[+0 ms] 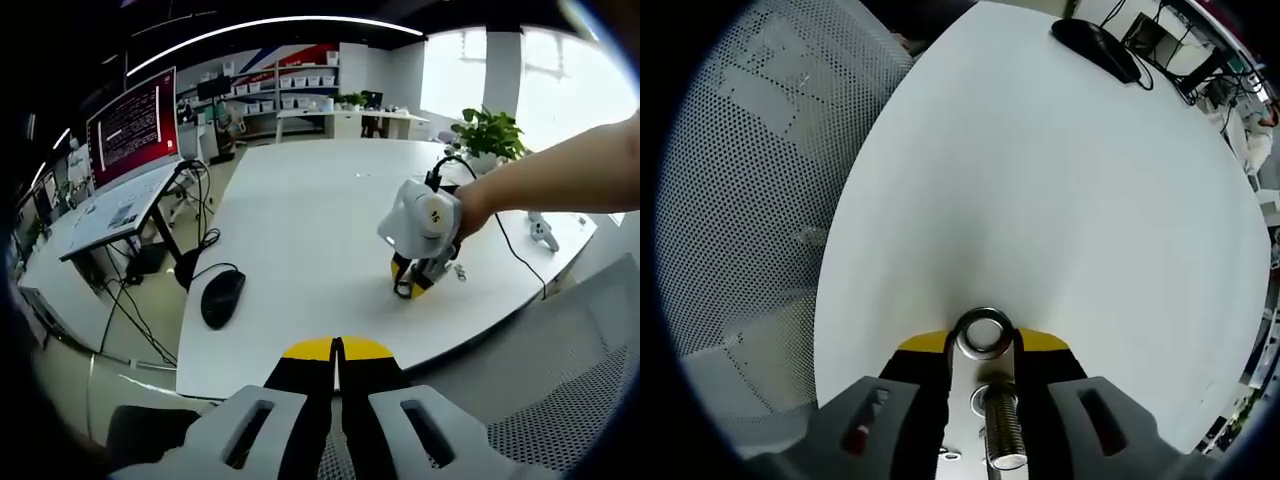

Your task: Place the washer onto the threaded stud by aligning its center hole with the stud, sliding it down to the base, and recovering from edge contact or off-axis alignment until the washer reaches the visible bottom stop.

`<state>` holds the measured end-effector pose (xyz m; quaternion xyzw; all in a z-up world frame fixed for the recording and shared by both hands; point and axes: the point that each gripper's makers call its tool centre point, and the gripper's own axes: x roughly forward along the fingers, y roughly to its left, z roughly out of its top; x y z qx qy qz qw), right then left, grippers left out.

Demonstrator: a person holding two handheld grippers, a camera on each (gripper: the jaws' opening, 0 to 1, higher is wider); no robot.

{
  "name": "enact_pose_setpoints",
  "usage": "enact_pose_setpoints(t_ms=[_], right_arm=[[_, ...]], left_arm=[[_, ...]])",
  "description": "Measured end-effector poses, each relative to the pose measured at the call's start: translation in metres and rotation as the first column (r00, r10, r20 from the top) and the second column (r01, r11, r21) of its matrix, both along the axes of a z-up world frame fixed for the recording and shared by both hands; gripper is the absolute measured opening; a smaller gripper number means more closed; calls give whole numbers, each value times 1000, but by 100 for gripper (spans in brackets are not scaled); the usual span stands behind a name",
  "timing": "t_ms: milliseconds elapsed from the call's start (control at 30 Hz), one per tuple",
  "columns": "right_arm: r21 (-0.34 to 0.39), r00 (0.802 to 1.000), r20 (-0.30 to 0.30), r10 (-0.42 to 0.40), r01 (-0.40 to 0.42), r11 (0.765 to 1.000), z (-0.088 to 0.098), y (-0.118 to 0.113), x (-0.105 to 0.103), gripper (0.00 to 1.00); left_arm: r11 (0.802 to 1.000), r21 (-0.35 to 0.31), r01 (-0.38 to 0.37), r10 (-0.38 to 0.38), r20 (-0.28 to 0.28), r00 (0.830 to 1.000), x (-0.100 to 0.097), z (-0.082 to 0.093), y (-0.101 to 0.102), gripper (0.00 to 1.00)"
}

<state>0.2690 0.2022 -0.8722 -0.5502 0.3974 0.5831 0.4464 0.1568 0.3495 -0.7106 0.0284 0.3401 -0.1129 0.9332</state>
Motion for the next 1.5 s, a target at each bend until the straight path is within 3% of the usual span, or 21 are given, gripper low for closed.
enact_pose_setpoints(t_ms=[700,1133,1300,1500], right_arm=[[18,999,48,2,-3,1000,2,0,-1,26],[43,999,33,-11,10,999,6,1,2,24],[55,1000,30,-9,7,998,15,4,6,24],[90,1000,18,-5,4,996,38,9,9,24]], left_arm=[[1000,2,1,-1,-11,1000,-1,-2,0,0],[1000,1,4,-4,-13,1000,-1,-2,0,0],[1000,0,4,-4,-12,1000,-1,-1,0,0],[1000,-1,5,-5,-7,1000,-1,-1,0,0]])
